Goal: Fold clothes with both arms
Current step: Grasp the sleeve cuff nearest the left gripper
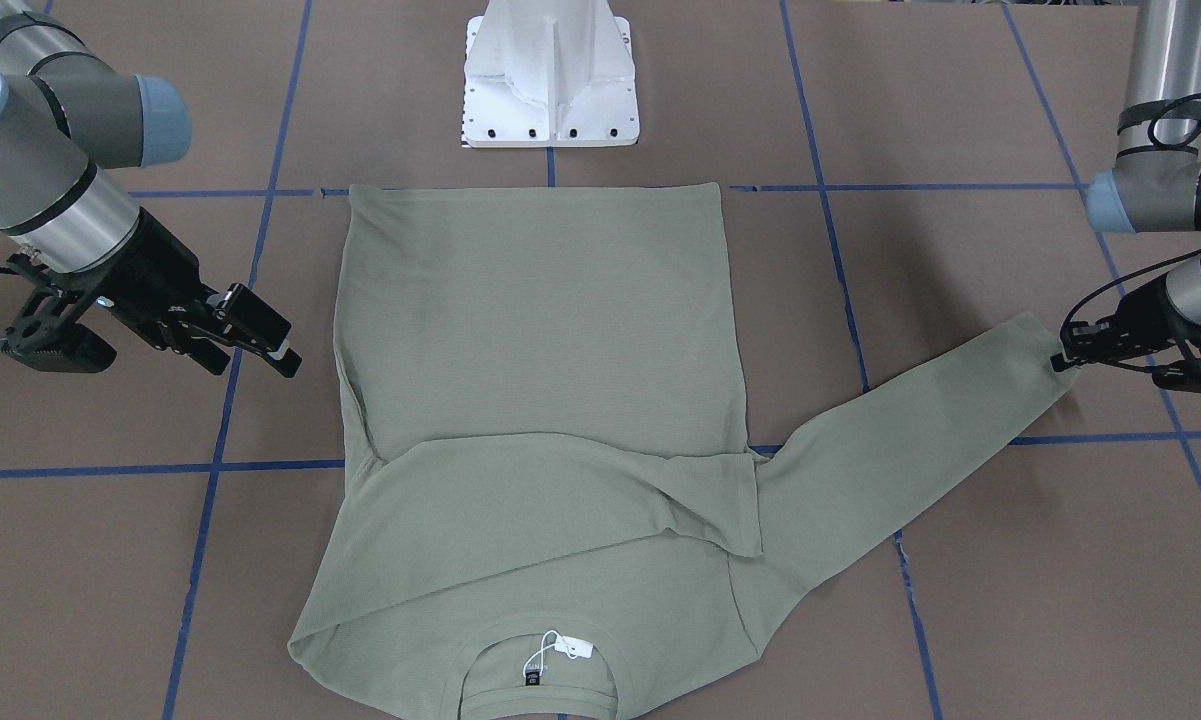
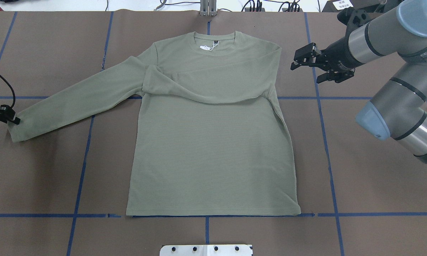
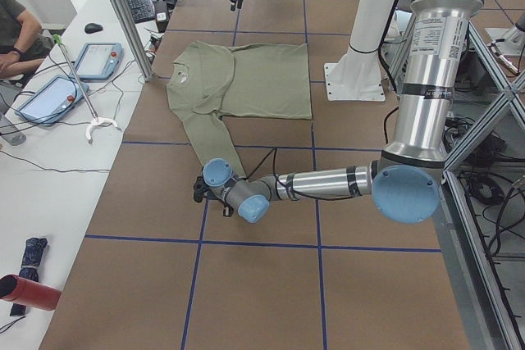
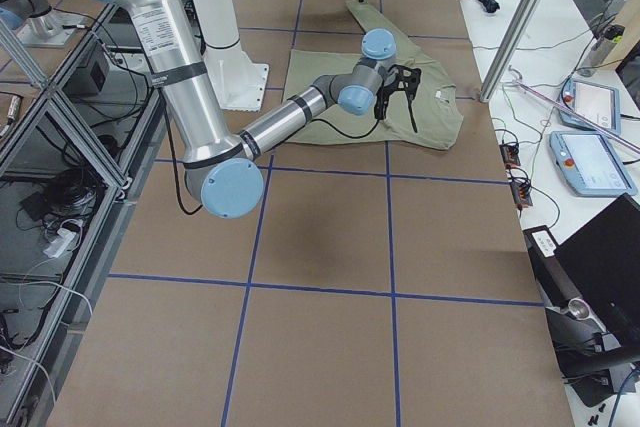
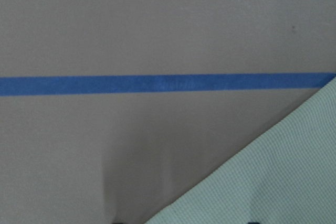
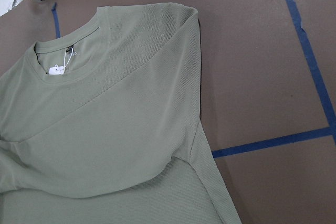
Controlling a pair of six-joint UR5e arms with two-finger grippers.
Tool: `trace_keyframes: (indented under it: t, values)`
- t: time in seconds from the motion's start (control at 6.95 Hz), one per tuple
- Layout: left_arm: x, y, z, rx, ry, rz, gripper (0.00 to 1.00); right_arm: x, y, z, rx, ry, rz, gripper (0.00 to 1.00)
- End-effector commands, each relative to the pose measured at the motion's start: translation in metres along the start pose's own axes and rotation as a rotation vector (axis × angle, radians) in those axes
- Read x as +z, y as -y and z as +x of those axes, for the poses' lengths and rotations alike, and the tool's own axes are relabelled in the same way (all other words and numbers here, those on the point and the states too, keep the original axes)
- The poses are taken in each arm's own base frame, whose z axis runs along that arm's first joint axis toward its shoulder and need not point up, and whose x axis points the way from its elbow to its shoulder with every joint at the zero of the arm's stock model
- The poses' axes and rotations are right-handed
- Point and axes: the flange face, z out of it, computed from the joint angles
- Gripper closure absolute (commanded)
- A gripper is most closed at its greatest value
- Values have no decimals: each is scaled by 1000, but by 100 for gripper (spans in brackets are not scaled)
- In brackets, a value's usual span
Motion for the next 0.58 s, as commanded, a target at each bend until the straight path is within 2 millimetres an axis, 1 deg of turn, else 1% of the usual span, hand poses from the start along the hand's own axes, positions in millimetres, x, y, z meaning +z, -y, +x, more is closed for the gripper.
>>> trace_keyframes:
  t: [0.0, 0.14, 0.29, 0.43]
  values:
    - [-18, -5, 23, 32, -26, 22, 100, 1, 0, 0, 2, -1, -2, 1]
    - [-37, -4, 56, -7, -85, 31, 100, -1, 0, 1, -6, 0, -3, 1]
    - [-58, 5, 100, -28, -131, 60, 100, 0, -2, 15, 1, -12, -13, 1]
    - [-82, 35, 159, -59, -189, 102, 100, -6, -3, 35, -11, -29, -6, 0]
